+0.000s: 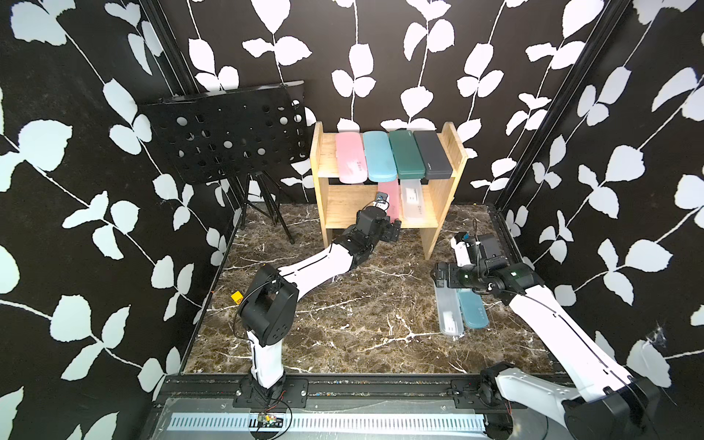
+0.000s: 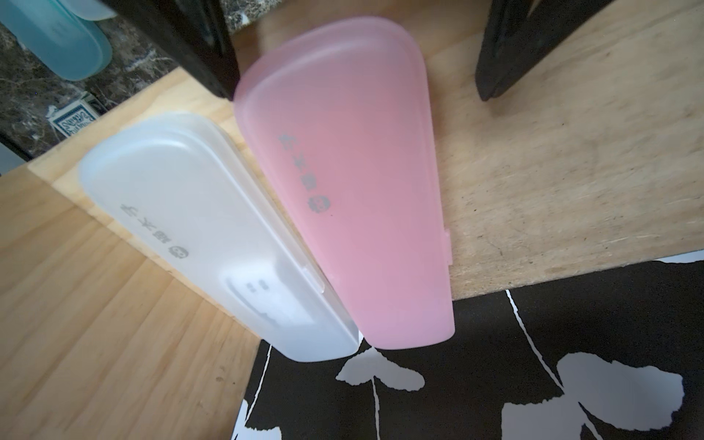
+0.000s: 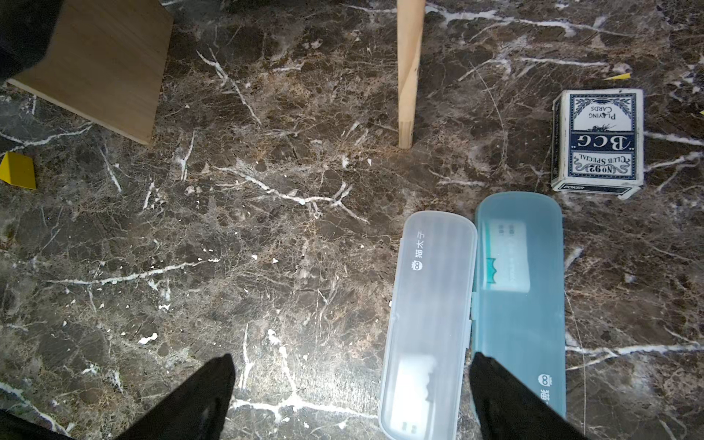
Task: Remove the pencil cases from the shelf
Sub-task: Pick up the pencil case from the shelf.
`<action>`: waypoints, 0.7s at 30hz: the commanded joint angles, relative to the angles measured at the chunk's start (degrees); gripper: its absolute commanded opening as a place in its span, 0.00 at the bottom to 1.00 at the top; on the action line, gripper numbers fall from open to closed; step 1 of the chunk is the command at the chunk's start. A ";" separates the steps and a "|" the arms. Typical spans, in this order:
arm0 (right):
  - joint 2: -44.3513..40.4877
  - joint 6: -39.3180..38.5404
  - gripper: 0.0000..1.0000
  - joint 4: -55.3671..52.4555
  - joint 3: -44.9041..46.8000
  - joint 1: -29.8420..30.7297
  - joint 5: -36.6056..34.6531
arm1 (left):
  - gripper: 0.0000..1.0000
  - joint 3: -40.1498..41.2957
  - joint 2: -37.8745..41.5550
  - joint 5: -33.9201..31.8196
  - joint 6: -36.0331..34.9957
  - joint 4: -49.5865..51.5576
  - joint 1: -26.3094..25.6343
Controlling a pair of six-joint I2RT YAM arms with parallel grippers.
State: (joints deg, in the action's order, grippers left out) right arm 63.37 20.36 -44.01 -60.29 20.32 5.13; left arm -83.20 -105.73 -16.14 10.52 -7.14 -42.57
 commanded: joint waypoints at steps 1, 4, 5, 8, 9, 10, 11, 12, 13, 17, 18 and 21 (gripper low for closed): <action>-0.54 -0.55 0.99 0.28 -1.48 -0.19 -0.78 | 0.99 -1.64 0.45 1.46 1.52 0.05 0.57; -0.36 -0.70 0.99 0.28 -1.45 -0.19 -0.84 | 0.99 -2.84 -0.39 1.73 1.34 0.61 0.64; -0.30 -0.91 0.99 0.24 -1.49 -0.23 -0.82 | 0.99 -3.06 -0.62 1.88 1.34 0.59 0.71; -0.10 -1.11 0.99 0.32 -1.59 -0.28 -0.93 | 0.99 -3.47 -1.40 2.33 1.47 0.31 0.82; -0.03 -1.06 0.99 0.33 -1.60 -0.28 -0.83 | 0.99 -3.79 -1.67 2.35 1.52 0.56 0.82; -0.01 -1.11 0.99 0.44 -1.58 -0.28 -0.86 | 0.99 -4.16 -2.01 2.20 1.67 0.74 0.90; 0.06 -1.19 0.99 0.58 -1.52 -0.28 -0.77 | 0.99 -4.45 -2.31 2.34 1.78 0.95 0.91; 0.19 -1.24 0.99 0.59 -1.55 -0.28 -0.73 | 0.99 -4.79 -2.61 2.28 1.86 0.96 0.91; 0.32 -1.23 0.99 0.67 -1.54 -0.35 -0.65 | 0.99 -5.04 -2.93 2.15 1.93 0.97 0.91; 0.77 -1.45 0.99 0.84 -1.58 -0.36 -0.52 | 0.99 -6.31 -4.27 0.84 2.04 1.77 0.99; 0.87 -1.45 0.99 0.89 -1.60 -0.35 -0.47 | 0.99 -6.62 -4.54 0.60 2.14 2.02 0.99; 1.22 -1.77 0.99 0.93 -1.76 -0.45 -0.32 | 0.99 -6.86 -4.96 -0.49 2.22 1.95 0.99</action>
State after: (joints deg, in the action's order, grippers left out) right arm 64.25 19.46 -43.99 -60.29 20.23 4.99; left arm -88.92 -110.15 -15.35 11.94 -6.59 -41.89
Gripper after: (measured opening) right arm 0.992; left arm 0.986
